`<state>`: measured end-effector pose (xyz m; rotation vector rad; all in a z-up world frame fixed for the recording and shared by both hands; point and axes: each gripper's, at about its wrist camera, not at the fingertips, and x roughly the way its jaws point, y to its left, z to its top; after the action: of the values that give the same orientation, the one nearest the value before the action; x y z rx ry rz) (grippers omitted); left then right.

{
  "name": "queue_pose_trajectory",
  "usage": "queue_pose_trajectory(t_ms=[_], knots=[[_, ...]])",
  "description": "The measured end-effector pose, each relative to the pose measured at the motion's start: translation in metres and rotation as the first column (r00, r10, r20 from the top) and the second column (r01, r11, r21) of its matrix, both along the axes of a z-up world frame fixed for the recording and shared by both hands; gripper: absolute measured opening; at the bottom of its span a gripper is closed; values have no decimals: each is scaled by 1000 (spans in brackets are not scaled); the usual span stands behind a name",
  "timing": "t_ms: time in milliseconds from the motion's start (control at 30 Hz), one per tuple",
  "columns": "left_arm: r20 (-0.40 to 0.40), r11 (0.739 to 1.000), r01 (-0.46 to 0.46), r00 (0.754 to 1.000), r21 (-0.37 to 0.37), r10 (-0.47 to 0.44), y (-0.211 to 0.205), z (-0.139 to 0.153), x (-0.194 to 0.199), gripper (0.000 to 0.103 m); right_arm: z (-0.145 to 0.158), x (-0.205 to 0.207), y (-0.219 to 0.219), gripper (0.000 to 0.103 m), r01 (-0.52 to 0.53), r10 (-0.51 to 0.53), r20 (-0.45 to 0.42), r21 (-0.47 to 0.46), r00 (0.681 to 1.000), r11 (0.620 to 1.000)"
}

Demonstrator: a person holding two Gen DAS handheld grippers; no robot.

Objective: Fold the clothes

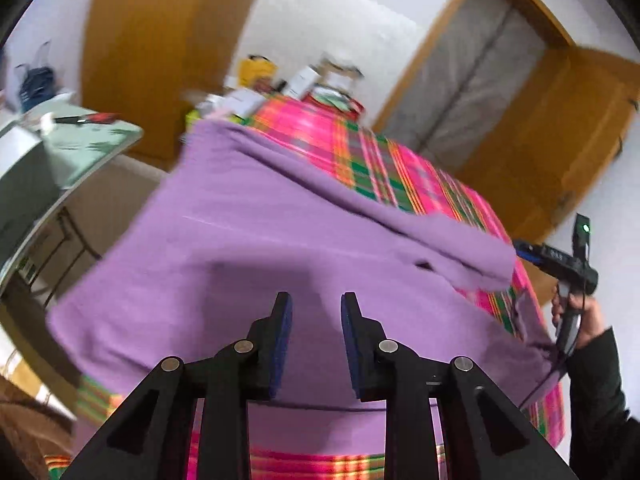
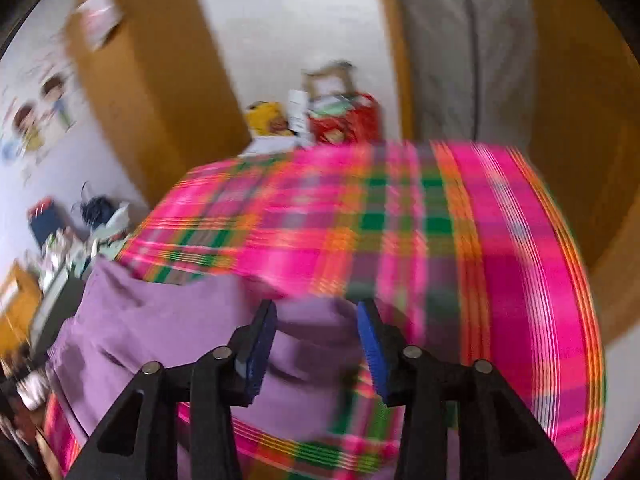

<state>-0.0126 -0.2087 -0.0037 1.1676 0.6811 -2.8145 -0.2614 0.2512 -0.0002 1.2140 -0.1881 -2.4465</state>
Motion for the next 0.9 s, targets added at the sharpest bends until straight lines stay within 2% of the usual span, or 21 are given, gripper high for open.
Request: queue_pose_trajectory(t_ms=[100, 167, 267, 333, 367, 500, 600, 700, 767, 800, 867, 900], knots=[[29, 999, 35, 999, -32, -34, 17, -8, -12, 26, -25, -11, 22, 46, 19, -11, 91, -84, 996, 996], [37, 998, 49, 998, -27, -48, 25, -12, -15, 26, -34, -14, 24, 47, 6, 9, 118, -128, 993, 992], [59, 998, 61, 997, -35, -58, 30, -19, -18, 26, -38, -15, 6, 47, -92, 118, 137, -182, 984, 979], [74, 997, 62, 996, -39, -59, 31, -25, -21, 26, -38, -16, -10, 29, -139, 164, 141, -173, 976, 975], [78, 997, 59, 995, -40, -55, 31, -26, -19, 26, -32, -15, -18, 9, -167, 189, 122, -171, 974, 971], [94, 998, 47, 995, -41, -43, 28, -35, -17, 26, 12, 0, -62, 8, -276, 280, -9, -213, 960, 937], [96, 998, 43, 995, -40, -39, 27, -39, -15, 26, 45, 9, -108, 8, -349, 335, -98, -241, 937, 905], [88, 998, 47, 995, -44, -43, 27, -40, -13, 26, 60, 16, -168, 15, -445, 432, -107, -244, 895, 862], [85, 998, 50, 995, -47, -46, 28, -40, -11, 26, 55, 26, -213, 16, -560, 562, -46, -192, 826, 806], [83, 997, 53, 995, -49, -48, 28, -40, -10, 26, 53, 31, -222, 16, -585, 588, -43, -178, 808, 791], [76, 997, 56, 996, -49, -52, 28, -41, -7, 26, 51, 41, -232, 19, -619, 619, -54, -158, 783, 769], [71, 997, 56, 996, -47, -53, 27, -41, -5, 26, 49, 41, -225, 22, -610, 609, -62, -166, 791, 775]])
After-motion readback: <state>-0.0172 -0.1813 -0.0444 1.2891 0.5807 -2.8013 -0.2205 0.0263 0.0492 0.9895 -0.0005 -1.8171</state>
